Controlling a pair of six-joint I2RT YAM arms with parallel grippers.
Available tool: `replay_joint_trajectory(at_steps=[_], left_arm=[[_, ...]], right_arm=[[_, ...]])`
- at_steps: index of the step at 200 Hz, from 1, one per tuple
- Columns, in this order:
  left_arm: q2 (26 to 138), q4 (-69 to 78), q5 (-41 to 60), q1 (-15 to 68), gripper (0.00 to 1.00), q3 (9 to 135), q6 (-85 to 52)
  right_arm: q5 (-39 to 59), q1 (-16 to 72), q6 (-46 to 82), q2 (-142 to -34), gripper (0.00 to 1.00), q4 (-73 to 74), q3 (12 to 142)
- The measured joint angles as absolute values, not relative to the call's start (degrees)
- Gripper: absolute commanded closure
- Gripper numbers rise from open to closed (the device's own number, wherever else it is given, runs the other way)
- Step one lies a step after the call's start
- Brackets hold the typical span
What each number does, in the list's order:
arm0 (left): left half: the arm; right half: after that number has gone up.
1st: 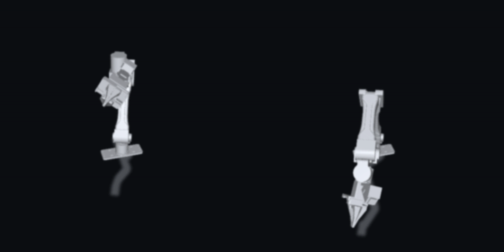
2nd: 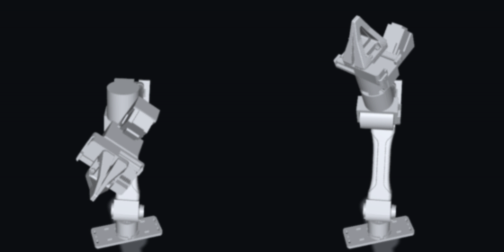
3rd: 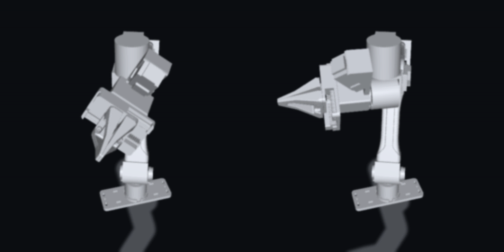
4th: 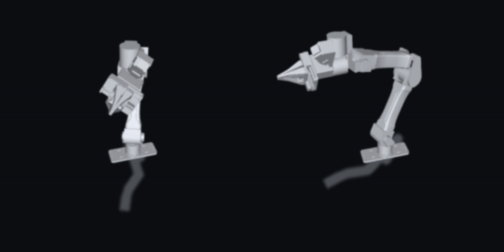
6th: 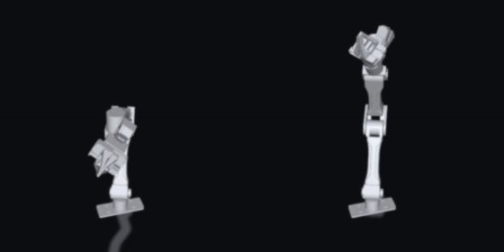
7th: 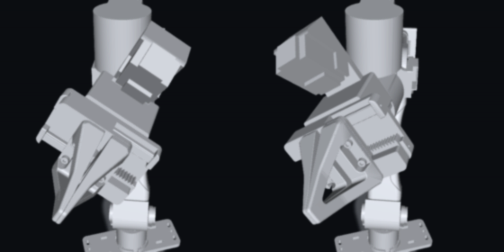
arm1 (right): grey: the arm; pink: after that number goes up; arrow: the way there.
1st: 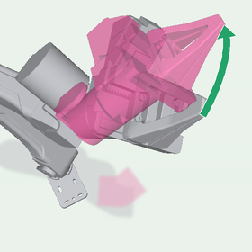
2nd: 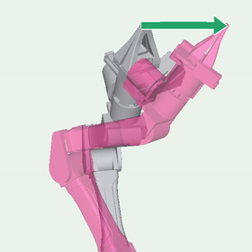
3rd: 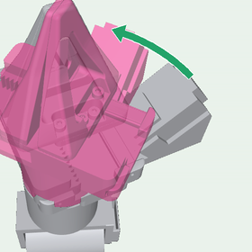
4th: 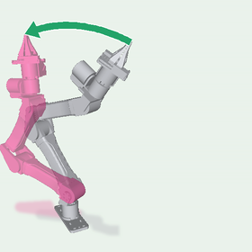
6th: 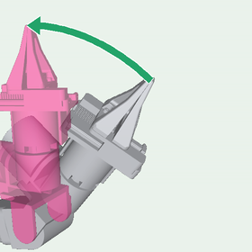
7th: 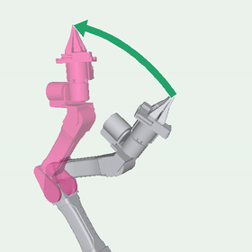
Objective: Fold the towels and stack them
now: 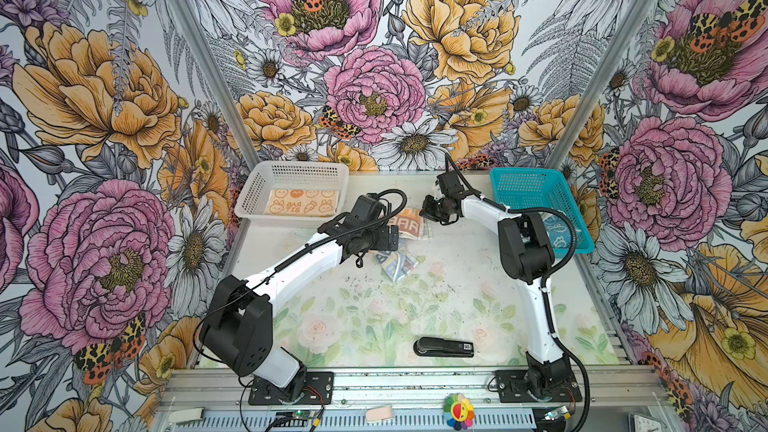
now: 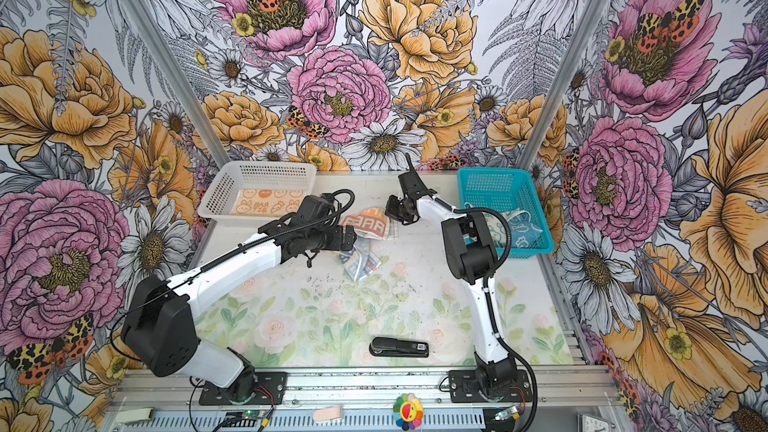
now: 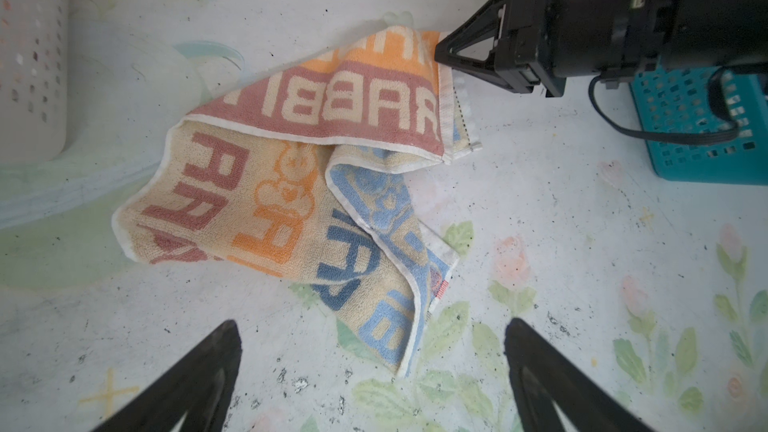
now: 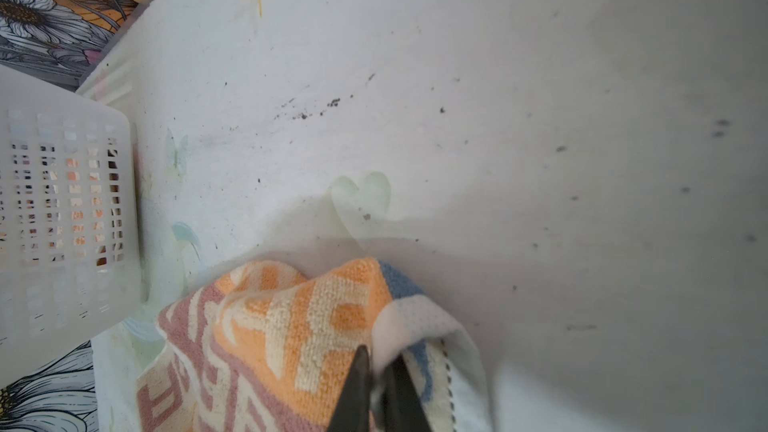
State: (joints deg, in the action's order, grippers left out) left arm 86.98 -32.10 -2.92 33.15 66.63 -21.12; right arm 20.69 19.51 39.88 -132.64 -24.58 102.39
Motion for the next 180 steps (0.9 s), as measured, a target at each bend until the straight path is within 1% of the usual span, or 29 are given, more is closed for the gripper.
replay_joint_trajectory(at_steps=[27,53,77,95,122,180], left_arm=[[86.98,-32.08,-2.92,33.15,0.01,66.61,-21.12],[86.28,-31.51,-2.90,33.15,0.01,65.93,-21.12],[84.27,-29.93,-2.26,33.15,0.01,64.62,-21.39],[82.56,-26.20,-0.58,33.15,0.01,62.43,-22.83],[82.32,-19.99,1.87,33.71,0.01,59.00,-25.50],[89.03,-11.25,2.11,37.78,0.01,59.09,-26.63]], right_arm=[[20.60,20.36,39.59,-128.64,1.00,-24.67,98.28],[20.12,22.52,39.57,-121.69,1.00,-25.02,93.97],[19.92,24.40,39.92,-115.28,1.00,-24.91,92.27],[20.01,25.61,40.71,-112.46,1.00,-24.36,92.20],[19.99,25.85,41.63,-111.96,1.00,-24.03,92.20],[20.49,25.80,43.79,-113.62,1.00,-24.56,94.04]])
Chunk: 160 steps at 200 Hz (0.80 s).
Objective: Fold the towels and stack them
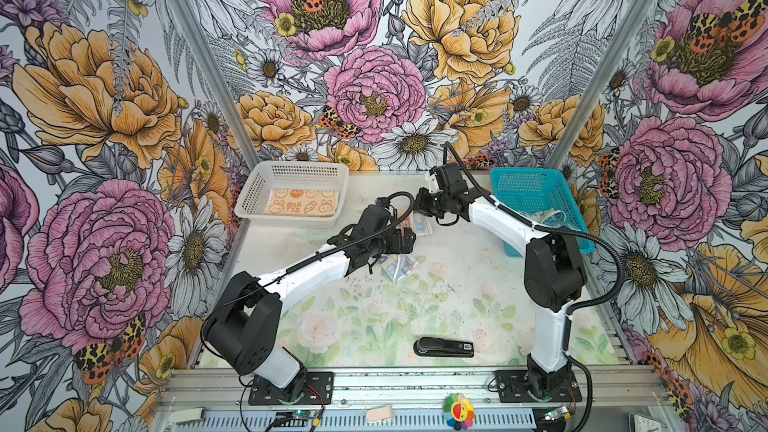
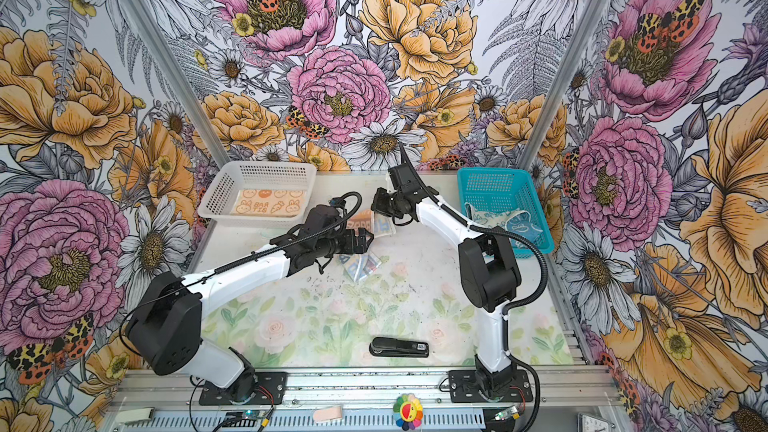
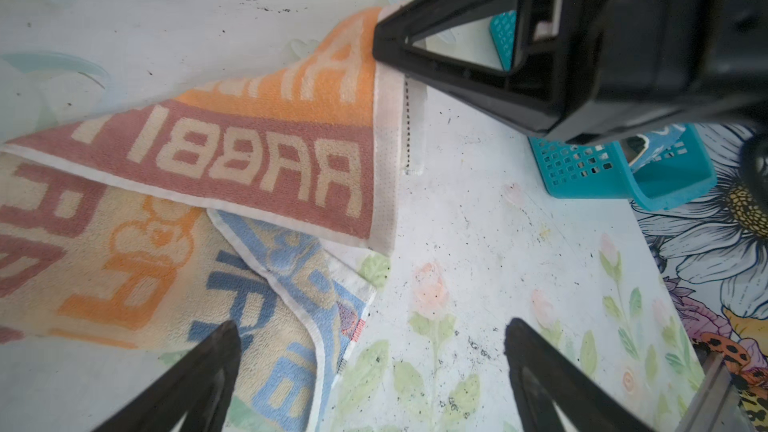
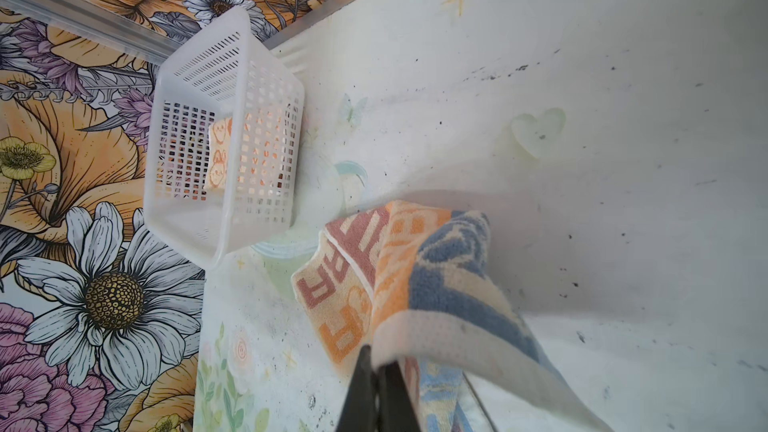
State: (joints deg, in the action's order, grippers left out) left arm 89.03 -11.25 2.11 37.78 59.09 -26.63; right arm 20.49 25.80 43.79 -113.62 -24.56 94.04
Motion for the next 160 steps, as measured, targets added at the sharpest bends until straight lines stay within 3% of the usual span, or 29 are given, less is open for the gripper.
replay_joint_trajectory(at_steps=[35,96,124,160], left_arm=[[93.93,-8.27,-0.89,40.23,0.01,61.12,-26.17],[96.60,-6.15,-11.31,41.50,0.19,61.82,-25.08],[98.15,-5.23,-13.34,41.23,0.30,63.07,-25.04],[99.39,-4.36,-13.98,40.38,0.61,63.48,-25.04]], right_arm=[[21.02,25.80,44.58,-113.89,1.00,-24.56,96.29],[21.71,25.82,45.41,-114.15,1.00,-24.53,96.99],[21.98,25.82,45.45,-114.15,1.00,-24.53,96.99],[22.37,25.80,45.45,-114.15,1.00,-24.53,96.99]])
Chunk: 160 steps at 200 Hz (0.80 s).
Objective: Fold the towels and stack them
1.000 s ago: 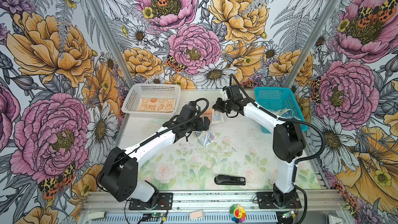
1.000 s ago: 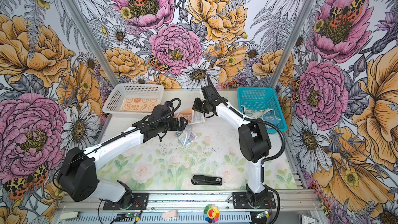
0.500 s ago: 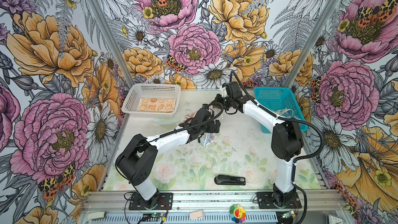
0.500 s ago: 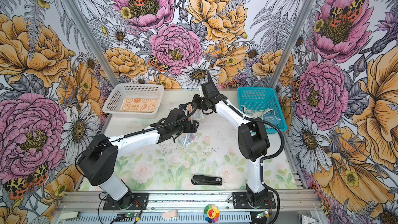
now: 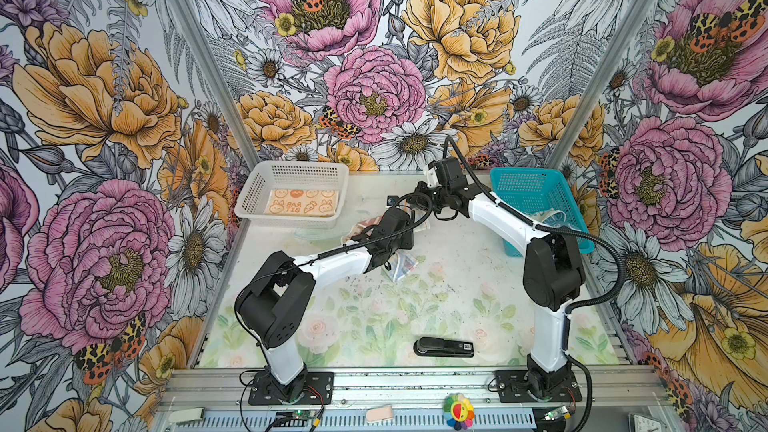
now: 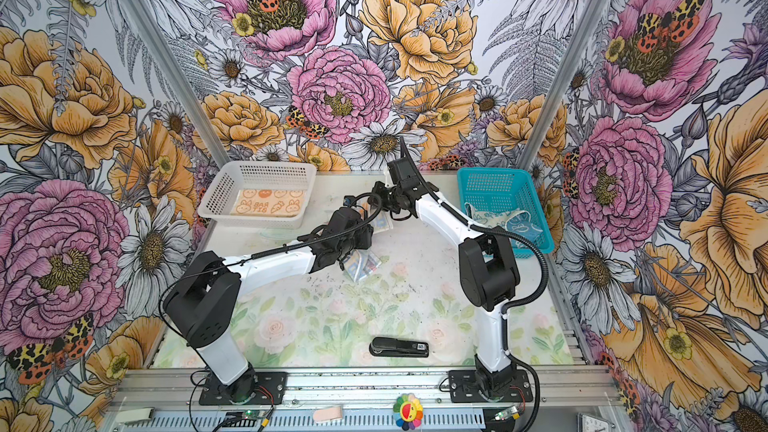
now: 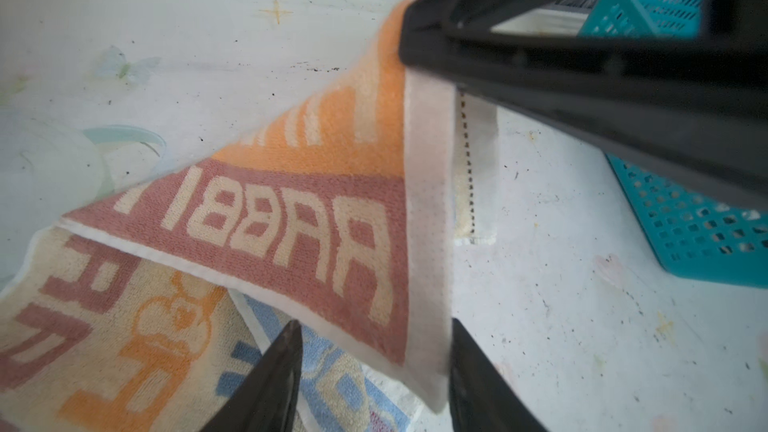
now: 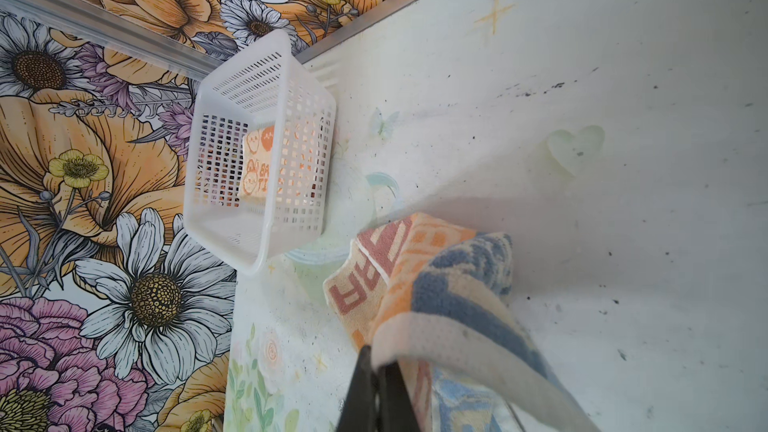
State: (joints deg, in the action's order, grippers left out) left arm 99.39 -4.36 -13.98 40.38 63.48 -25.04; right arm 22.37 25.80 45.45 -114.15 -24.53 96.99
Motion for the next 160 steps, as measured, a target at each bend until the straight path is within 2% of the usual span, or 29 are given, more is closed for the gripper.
replay_joint_trajectory(at_steps=[35,73,133,160], left_arm=[[99.39,-3.81,-13.74,39.88,0.84,63.42,-24.43],[99.35,-2.66,-9.98,38.35,1.00,62.28,-23.66],[96.86,-4.58,-3.46,33.23,1.00,60.51,-21.87],[95.57,-8.21,-2.50,30.94,1.00,60.90,-20.49]], right_arm=[[22.37,25.80,45.43,-114.15,1.00,-24.53,96.99],[22.46,25.80,45.45,-115.00,1.00,-24.51,96.99],[23.90,25.50,44.10,-115.83,0.58,-24.23,95.92],[24.27,24.58,41.76,-114.54,0.49,-24.12,91.33]])
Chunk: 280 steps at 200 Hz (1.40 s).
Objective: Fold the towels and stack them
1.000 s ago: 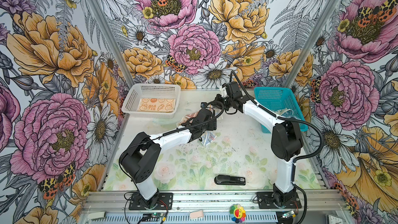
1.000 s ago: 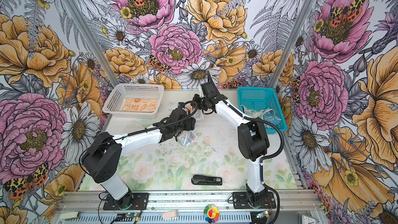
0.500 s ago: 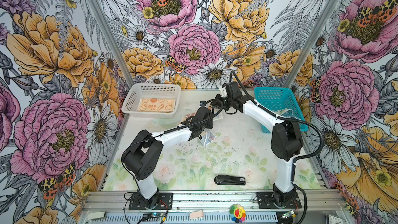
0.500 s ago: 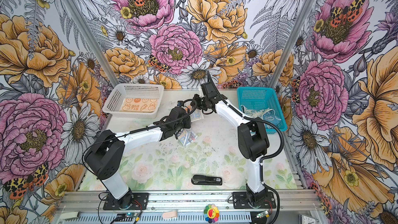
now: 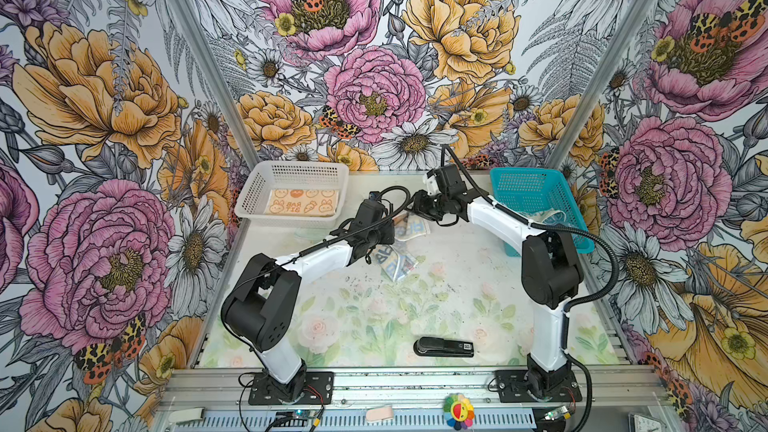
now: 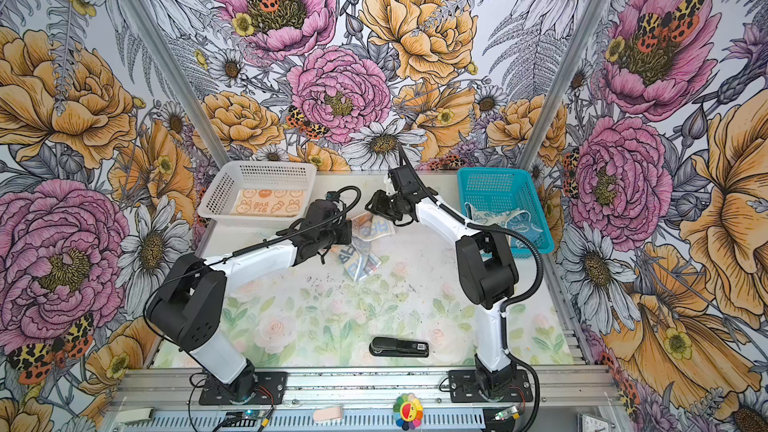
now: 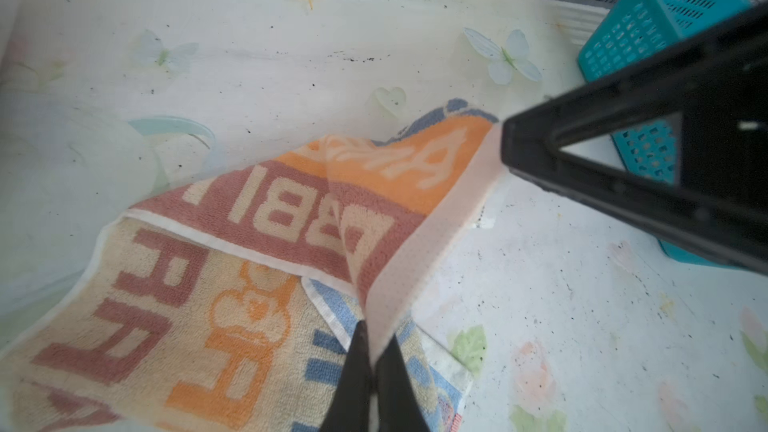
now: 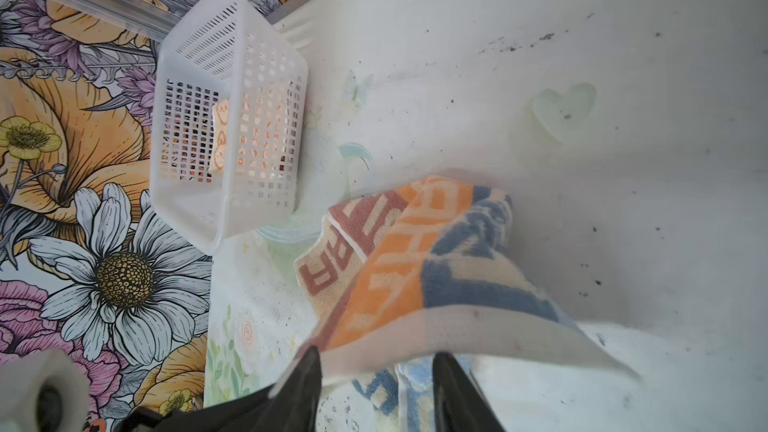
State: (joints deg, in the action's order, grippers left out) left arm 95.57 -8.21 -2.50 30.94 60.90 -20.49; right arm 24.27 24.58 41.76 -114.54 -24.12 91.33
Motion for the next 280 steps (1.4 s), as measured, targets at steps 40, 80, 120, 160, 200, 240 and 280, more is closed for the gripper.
replay_joint_trajectory(at_steps=[40,80,120,160,200,240,280], left_arm=[[95.55,-15.86,-2.28,29.52,1.00,63.99,-18.81],[95.55,-21.28,-2.28,28.69,1.00,67.46,-17.10],[95.66,-24.69,-2.31,27.81,1.00,69.82,-16.12],[96.31,-27.09,-2.39,27.83,1.00,72.69,-15.57],[96.95,-28.40,-2.50,27.68,1.00,74.06,-14.85],[97.62,-29.61,-2.50,27.51,1.00,74.63,-14.57],[98.06,-30.74,-2.52,27.05,1.00,76.31,-14.31]], right_arm=[[22.50,23.40,37.06,-111.28,0.31,-24.51,82.41],[18.87,23.16,31.83,-110.08,0.27,-24.93,78.83],[17.34,23.05,27.40,-111.20,0.29,-24.82,79.85],[15.77,23.24,23.57,-114.37,0.38,-24.49,81.71],[15.29,23.33,21.23,-117.19,0.48,-24.36,82.56],[15.20,23.44,20.45,-119.02,0.51,-23.14,82.83],[15.20,23.44,19.79,-120.99,0.53,-20.80,83.11]])
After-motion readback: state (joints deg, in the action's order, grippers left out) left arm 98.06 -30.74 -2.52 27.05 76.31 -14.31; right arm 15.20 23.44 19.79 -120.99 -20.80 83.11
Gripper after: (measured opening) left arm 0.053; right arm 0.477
